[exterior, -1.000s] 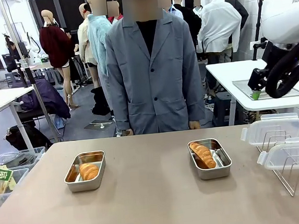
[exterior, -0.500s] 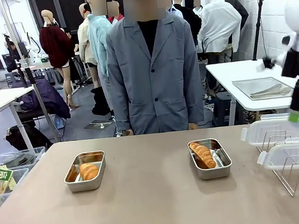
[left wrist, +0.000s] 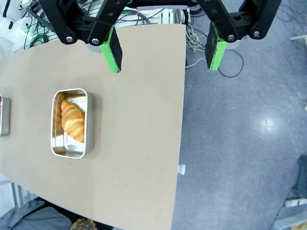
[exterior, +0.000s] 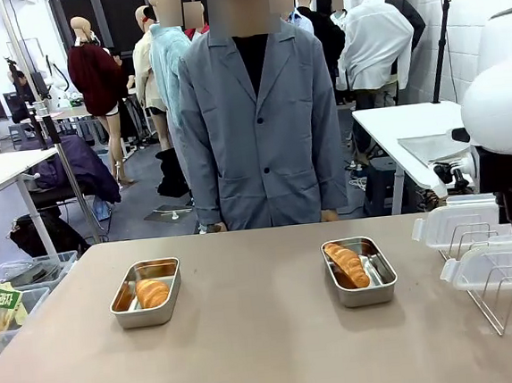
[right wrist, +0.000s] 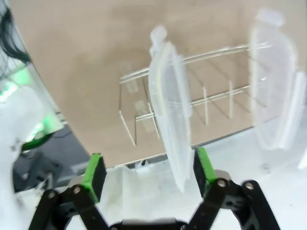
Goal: Place the bread in airtight containers.
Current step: Pick up one Airtight Container lid and hand it to the human.
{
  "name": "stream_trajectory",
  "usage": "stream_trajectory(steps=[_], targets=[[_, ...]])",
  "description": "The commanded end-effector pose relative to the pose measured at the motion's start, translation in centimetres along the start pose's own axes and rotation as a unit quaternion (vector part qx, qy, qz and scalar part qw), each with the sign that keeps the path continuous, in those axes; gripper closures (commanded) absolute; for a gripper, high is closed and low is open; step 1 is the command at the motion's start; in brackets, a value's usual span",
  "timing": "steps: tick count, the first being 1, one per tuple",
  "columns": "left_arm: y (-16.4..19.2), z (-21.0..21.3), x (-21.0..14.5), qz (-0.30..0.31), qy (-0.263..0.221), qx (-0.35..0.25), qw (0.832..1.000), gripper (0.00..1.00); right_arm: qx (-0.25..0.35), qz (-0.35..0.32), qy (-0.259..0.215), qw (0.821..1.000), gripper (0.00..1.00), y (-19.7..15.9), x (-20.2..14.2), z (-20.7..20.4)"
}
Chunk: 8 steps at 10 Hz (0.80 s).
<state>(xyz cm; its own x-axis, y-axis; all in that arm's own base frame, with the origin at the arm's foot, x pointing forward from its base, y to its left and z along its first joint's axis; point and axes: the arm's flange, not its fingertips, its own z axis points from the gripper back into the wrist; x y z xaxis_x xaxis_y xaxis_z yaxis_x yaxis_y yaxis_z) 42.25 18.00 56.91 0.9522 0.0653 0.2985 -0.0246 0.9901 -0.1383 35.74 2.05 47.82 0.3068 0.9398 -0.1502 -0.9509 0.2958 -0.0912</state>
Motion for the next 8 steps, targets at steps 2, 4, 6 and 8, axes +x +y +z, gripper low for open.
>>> stream_trajectory(steps=[2,4,6,8], targets=[[0.0,0.1,-0.2,0.000,-0.001,0.013,1.000,0.11,0.000,0.000,0.000,1.000,0.09,0.0,0.0,0.0],[0.0,0.1,-0.2,0.000,-0.001,0.013,1.000,0.11,-0.013,0.108,0.039,0.993,0.09,-1.1,1.4,-1.0],[0.0,0.1,-0.2,0.000,-0.001,0.013,1.000,0.11,-0.020,0.140,0.031,0.989,0.09,-1.2,2.0,-1.3],[0.0,0.1,-0.2,0.000,-0.001,0.013,1.000,0.11,0.007,0.124,0.037,0.992,0.09,-2.1,2.7,-2.0]])
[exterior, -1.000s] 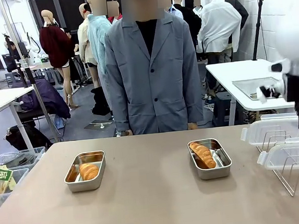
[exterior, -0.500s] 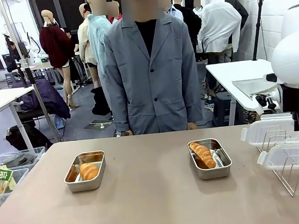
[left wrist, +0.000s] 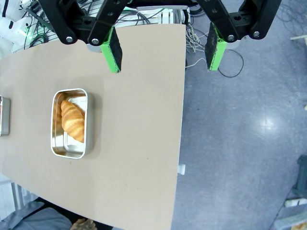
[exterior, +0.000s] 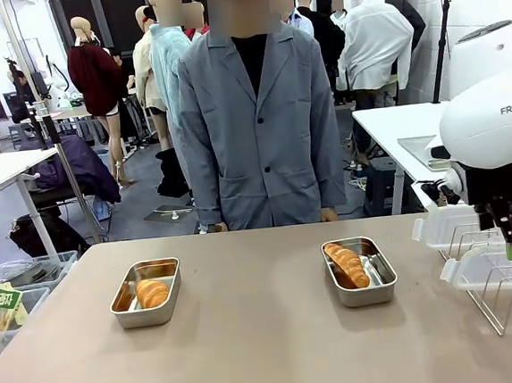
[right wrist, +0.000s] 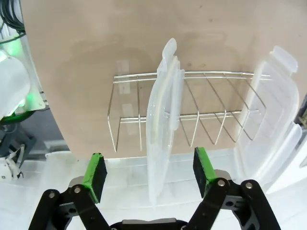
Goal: Place the bread in airtight containers.
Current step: Pick up one Airtight Container lid and hand it to the human.
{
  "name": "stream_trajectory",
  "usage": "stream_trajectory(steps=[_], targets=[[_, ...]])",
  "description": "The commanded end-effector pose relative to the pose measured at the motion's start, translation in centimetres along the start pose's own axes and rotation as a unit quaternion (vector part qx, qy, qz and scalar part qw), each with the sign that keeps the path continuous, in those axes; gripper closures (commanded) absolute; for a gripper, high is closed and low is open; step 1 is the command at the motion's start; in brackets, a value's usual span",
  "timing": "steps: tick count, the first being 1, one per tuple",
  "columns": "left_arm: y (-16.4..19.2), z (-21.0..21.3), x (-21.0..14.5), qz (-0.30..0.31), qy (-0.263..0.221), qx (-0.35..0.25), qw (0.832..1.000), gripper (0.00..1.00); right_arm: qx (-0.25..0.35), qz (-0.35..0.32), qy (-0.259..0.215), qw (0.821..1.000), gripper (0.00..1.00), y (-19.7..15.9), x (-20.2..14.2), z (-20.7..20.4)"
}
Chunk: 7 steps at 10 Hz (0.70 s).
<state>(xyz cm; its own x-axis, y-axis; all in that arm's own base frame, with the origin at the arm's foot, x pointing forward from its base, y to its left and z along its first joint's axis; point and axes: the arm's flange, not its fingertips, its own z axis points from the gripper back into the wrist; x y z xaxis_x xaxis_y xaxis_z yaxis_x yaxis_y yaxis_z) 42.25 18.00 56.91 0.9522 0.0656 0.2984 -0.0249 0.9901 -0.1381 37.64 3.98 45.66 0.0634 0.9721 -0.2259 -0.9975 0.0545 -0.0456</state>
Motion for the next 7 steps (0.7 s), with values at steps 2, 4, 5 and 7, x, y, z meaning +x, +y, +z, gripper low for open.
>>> stream_trajectory(steps=[2,4,5,7], targets=[[0.0,0.1,-0.2,0.000,-0.001,0.013,1.000,0.11,0.027,-0.039,0.018,0.999,0.09,-2.0,0.7,-1.5],[0.0,0.1,-0.2,0.000,-0.001,0.013,1.000,0.11,0.037,-0.051,0.027,0.998,0.09,-2.5,0.9,-2.9],[0.0,0.1,-0.2,0.000,-0.001,0.013,1.000,0.11,0.037,-0.053,0.030,0.997,0.09,-2.7,1.0,-3.2],[0.0,0.1,-0.2,0.000,-0.001,0.013,1.000,0.11,0.033,-0.060,0.029,0.997,0.18,-3.1,0.9,-3.6]])
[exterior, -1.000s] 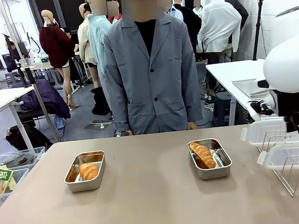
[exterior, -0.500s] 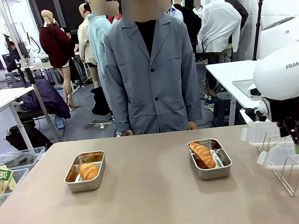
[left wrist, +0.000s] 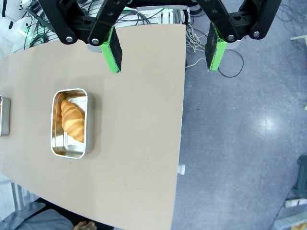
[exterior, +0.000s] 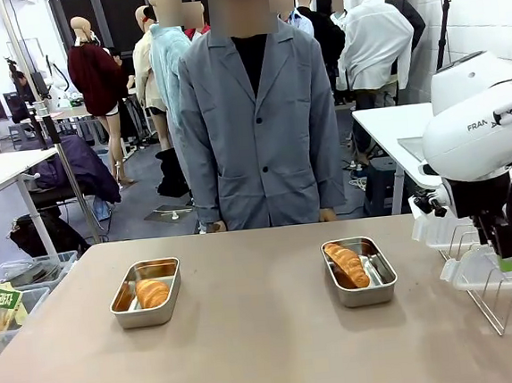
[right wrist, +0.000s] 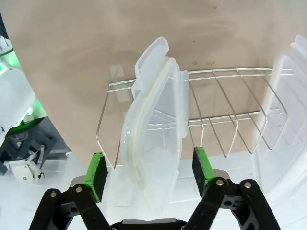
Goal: Place the bread in airtight containers.
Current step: Pick up one Airtight Container lid and hand it to the human.
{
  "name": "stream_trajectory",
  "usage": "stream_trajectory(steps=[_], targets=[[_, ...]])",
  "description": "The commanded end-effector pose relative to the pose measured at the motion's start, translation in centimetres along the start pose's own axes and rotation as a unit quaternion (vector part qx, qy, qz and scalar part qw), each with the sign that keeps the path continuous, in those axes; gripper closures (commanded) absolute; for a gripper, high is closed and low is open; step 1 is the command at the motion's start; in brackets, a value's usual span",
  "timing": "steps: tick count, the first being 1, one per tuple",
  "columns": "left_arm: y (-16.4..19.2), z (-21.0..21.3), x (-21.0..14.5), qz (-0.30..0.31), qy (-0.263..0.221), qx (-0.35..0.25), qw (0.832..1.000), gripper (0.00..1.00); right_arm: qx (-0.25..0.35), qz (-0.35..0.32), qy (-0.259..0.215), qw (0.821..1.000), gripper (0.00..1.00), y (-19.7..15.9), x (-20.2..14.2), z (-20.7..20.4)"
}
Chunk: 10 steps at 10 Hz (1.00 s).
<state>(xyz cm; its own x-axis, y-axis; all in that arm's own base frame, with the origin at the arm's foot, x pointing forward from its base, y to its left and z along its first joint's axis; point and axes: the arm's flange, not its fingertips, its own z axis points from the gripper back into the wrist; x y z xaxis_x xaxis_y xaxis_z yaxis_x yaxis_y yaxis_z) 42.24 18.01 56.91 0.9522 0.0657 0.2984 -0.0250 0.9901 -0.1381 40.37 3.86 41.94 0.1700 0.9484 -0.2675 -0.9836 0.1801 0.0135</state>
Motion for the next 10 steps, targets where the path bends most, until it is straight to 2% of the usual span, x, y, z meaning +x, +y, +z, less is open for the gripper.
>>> stream_trajectory(steps=[1,4,5,10], targets=[[0.04,0.10,-0.21,0.000,-0.001,0.013,1.000,0.11,-0.008,-0.010,0.003,1.000,0.38,-0.56,0.03,0.30],[0.04,0.10,-0.21,0.000,-0.001,0.013,1.000,0.11,-0.017,-0.015,0.003,1.000,0.97,-0.62,0.01,0.49],[0.04,0.10,-0.21,0.000,-0.001,0.013,1.000,0.11,-0.016,-0.016,0.001,1.000,1.00,-0.59,0.02,0.48],[0.04,0.10,-0.21,0.000,-0.001,0.013,1.000,0.11,-0.007,-0.017,-0.005,1.000,1.00,-0.93,0.05,0.62]])
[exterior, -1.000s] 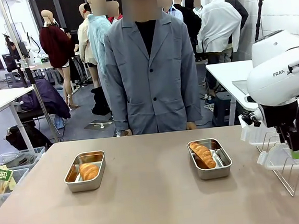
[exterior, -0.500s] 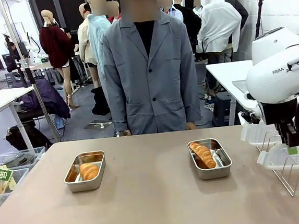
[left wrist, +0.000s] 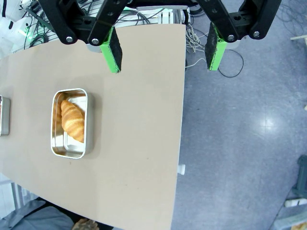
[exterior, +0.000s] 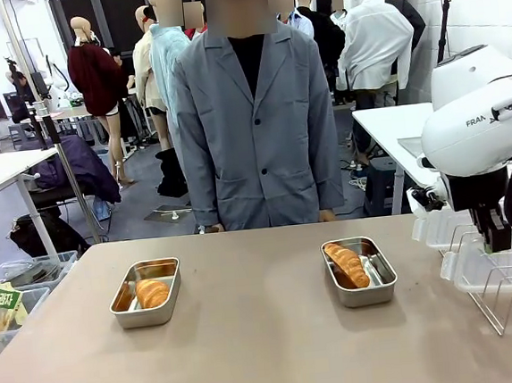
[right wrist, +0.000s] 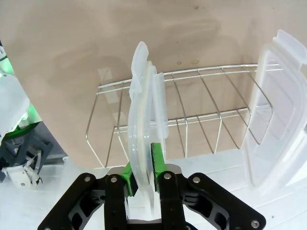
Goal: Place the bread in airtight containers.
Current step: Pick up one Airtight Container lid and hand it to the human, then release when the human grabs the Airtight Container lid.
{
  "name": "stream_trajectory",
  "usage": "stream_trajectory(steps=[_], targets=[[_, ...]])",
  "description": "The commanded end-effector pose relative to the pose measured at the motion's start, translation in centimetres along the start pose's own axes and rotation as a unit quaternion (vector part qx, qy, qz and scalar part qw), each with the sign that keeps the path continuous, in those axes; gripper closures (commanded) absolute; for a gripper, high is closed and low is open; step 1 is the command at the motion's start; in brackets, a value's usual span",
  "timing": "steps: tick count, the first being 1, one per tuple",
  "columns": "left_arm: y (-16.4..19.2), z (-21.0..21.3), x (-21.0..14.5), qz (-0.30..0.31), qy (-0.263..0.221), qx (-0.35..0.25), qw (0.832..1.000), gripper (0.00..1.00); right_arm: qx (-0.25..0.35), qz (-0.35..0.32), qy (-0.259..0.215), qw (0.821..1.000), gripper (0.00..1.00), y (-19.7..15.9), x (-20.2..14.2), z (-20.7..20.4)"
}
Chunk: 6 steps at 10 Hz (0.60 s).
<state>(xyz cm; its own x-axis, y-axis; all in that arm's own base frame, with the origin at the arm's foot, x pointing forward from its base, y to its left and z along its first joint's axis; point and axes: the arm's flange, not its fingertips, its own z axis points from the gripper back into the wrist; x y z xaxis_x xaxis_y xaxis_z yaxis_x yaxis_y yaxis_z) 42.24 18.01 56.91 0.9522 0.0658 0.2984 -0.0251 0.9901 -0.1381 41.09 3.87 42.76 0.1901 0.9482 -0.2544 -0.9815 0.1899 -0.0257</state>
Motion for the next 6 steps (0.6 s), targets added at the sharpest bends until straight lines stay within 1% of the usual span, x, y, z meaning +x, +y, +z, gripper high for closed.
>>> stream_trajectory(steps=[1,3,6], targets=[[0.0,0.1,-0.2,0.000,-0.001,0.013,1.000,0.11,0.011,-0.008,-0.001,1.000,1.00,-0.2,-0.1,0.2],[0.0,0.1,-0.2,0.000,-0.001,0.013,1.000,0.11,0.004,-0.013,-0.004,1.000,1.00,0.1,-0.7,1.7],[0.0,0.1,-0.2,0.000,-0.001,0.013,1.000,0.11,-0.022,-0.026,-0.006,0.999,1.00,0.5,-1.6,4.9]])
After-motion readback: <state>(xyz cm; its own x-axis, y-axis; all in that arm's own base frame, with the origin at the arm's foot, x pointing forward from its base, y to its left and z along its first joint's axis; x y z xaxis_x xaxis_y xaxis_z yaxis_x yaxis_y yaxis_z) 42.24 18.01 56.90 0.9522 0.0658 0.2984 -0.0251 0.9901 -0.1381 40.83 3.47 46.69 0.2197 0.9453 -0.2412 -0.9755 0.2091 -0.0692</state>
